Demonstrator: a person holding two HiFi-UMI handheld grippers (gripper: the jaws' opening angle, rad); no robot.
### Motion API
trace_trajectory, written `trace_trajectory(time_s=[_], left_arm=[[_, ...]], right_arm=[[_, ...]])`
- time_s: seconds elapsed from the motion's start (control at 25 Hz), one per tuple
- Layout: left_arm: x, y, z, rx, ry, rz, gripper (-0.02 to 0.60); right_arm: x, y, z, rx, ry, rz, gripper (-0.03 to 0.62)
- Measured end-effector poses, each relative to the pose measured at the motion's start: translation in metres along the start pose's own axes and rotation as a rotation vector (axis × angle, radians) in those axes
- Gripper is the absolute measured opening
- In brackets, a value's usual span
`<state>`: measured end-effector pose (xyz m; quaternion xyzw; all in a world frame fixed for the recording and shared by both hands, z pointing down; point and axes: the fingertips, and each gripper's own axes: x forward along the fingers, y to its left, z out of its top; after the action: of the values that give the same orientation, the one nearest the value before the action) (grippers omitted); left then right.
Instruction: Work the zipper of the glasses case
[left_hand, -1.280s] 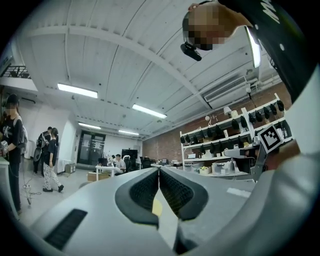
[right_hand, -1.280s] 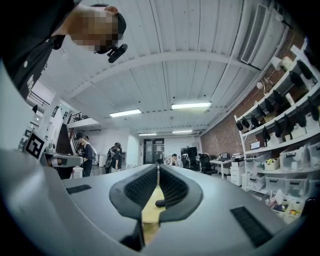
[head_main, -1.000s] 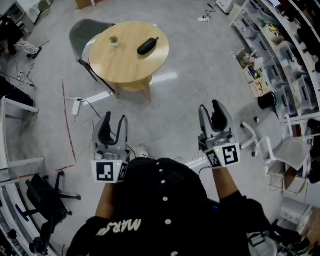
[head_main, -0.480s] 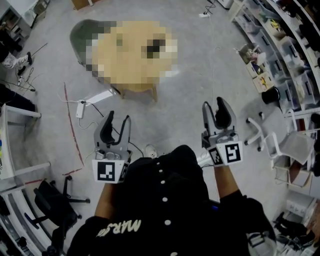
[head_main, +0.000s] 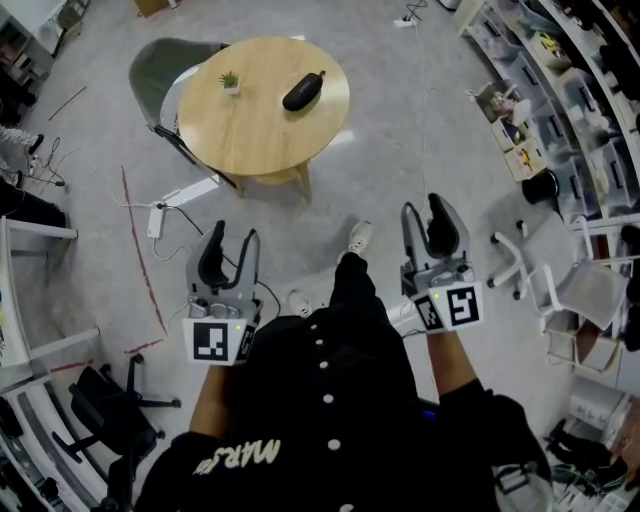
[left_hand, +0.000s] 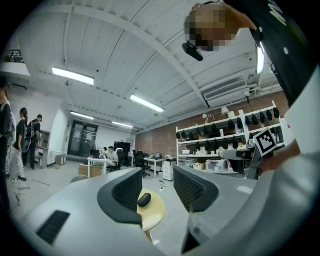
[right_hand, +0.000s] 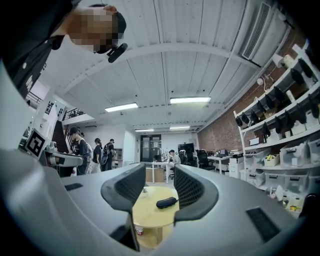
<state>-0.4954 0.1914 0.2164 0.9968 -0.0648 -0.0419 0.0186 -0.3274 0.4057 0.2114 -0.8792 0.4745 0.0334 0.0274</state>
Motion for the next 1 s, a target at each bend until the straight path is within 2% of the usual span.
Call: trace_trajectory(time_s=[0.24, 0.48, 0.72, 1.0], left_arm=[[0.049, 0.016, -0.008, 0.025, 0.025, 0.064, 0.181], [0.124, 0.035, -0.014, 0.05, 0.044, 0.129, 0.181], [0.224, 0.036, -0.022, -0.015, 0.053, 0.199, 0.181], [0.327, 0.026, -0.02, -0.034, 0.044, 0.271, 0.181]], right_arm=[[0.052, -0.037, 0.001, -0.014, -0.019, 0.048, 0.164], [0.124, -0.089, -0.006, 0.001, -0.012, 0.102, 0.159], [0.195, -0.156, -0.022, -0.001, 0.028, 0.165, 0.159], [0.27, -0.233, -0.015, 0.008, 0.032, 0.25, 0.158]])
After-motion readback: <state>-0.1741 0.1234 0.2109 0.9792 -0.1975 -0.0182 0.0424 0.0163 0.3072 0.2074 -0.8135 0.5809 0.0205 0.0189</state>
